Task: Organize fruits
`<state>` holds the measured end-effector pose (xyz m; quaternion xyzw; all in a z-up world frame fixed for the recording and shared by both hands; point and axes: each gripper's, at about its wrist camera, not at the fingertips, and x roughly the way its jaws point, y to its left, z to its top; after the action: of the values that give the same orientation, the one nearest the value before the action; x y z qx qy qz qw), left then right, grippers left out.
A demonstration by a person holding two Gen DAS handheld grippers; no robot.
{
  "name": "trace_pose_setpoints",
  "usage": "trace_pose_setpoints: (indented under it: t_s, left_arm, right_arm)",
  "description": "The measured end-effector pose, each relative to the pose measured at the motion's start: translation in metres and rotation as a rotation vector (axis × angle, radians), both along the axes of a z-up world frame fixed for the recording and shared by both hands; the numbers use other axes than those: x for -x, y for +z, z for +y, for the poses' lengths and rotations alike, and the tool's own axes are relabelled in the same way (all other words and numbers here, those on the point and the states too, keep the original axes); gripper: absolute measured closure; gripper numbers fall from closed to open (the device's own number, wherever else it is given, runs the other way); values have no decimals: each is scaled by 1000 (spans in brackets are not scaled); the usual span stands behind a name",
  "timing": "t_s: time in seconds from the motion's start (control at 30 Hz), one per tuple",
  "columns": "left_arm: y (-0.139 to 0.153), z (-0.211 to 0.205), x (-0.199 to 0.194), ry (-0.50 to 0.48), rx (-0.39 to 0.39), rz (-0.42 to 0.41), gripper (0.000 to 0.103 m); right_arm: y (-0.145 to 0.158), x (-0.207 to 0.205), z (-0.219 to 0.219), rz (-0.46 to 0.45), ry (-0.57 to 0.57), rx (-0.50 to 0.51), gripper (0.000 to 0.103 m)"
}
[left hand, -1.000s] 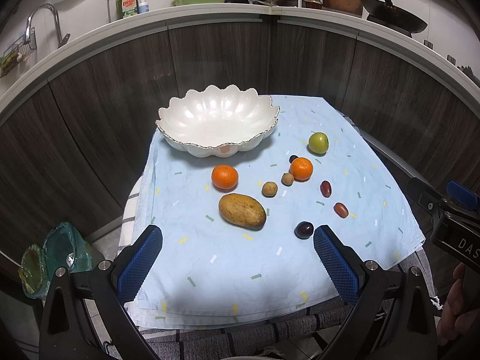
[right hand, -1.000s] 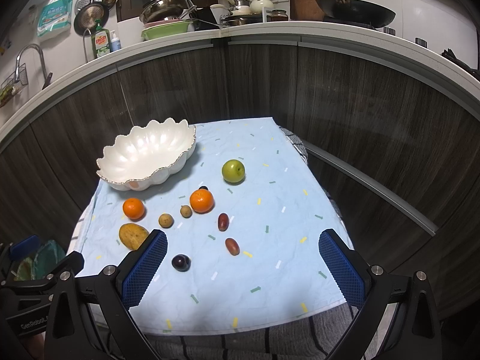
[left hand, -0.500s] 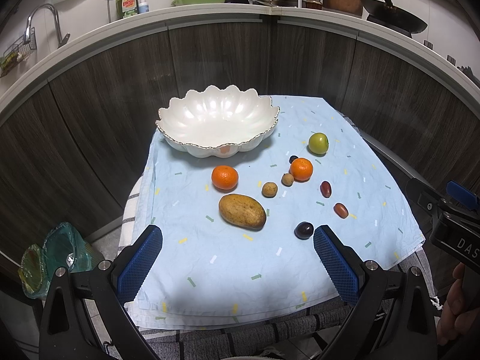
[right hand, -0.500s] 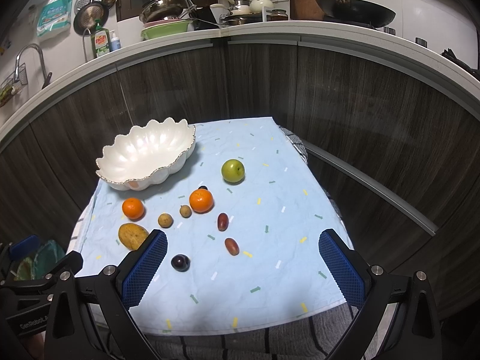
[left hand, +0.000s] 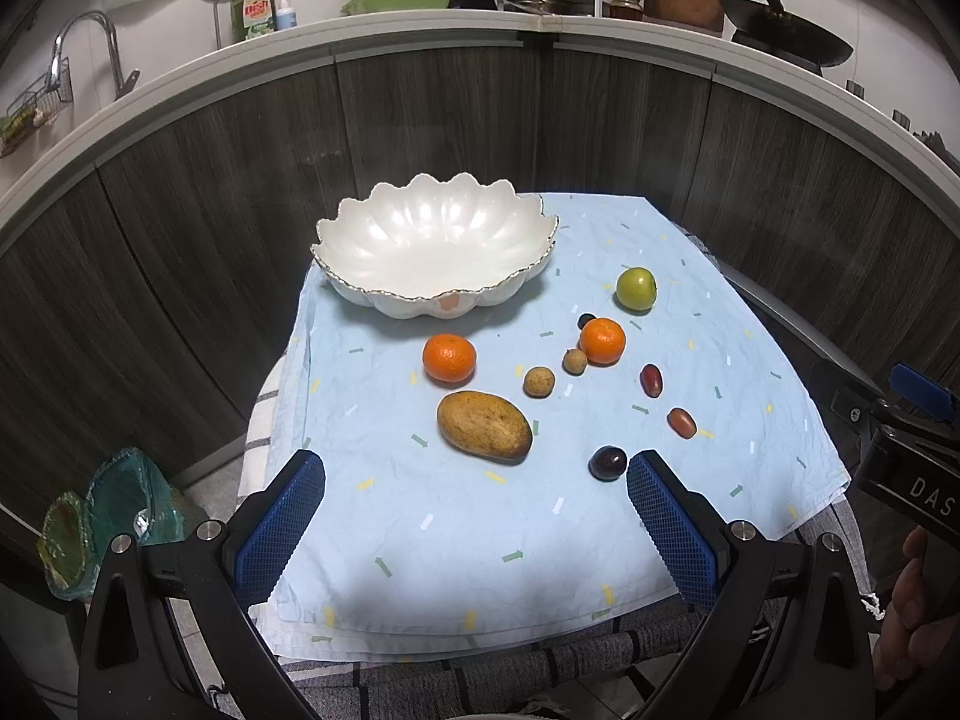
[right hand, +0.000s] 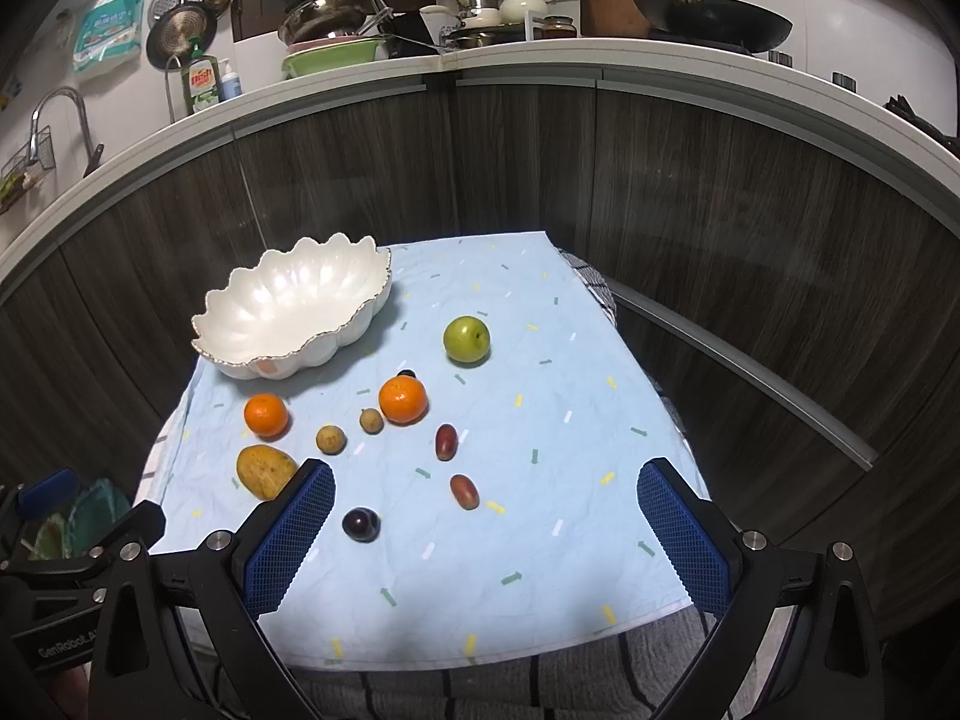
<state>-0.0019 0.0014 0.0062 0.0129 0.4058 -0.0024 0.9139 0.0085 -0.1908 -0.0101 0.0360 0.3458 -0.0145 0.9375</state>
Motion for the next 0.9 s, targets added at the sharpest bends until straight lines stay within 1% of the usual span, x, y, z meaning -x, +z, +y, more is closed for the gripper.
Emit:
trace_pose_setpoints:
  t_s: [0.23,0.4,0.63,0.77,0.9]
  left_arm:
    - [0,-2,-1,-3,0,-1,0]
    - [6,-4,-4,-5,1,-1,1]
    - [3,-3,-5,-6,2,2,1]
    - [-1,-2,-9,-11,1,17,1]
    - [-5,-4,-15,-21,-15,29,1]
  right_arm:
    - [-2,-1,1,3,2,-1,1]
    - [-3,-2,1,5,3,-2,1]
    - [-5,-3,1,7,5,-1,1]
    - [-9,-8,3,12,8,5,1]
    - [-12,-12,3,18,14,5,1]
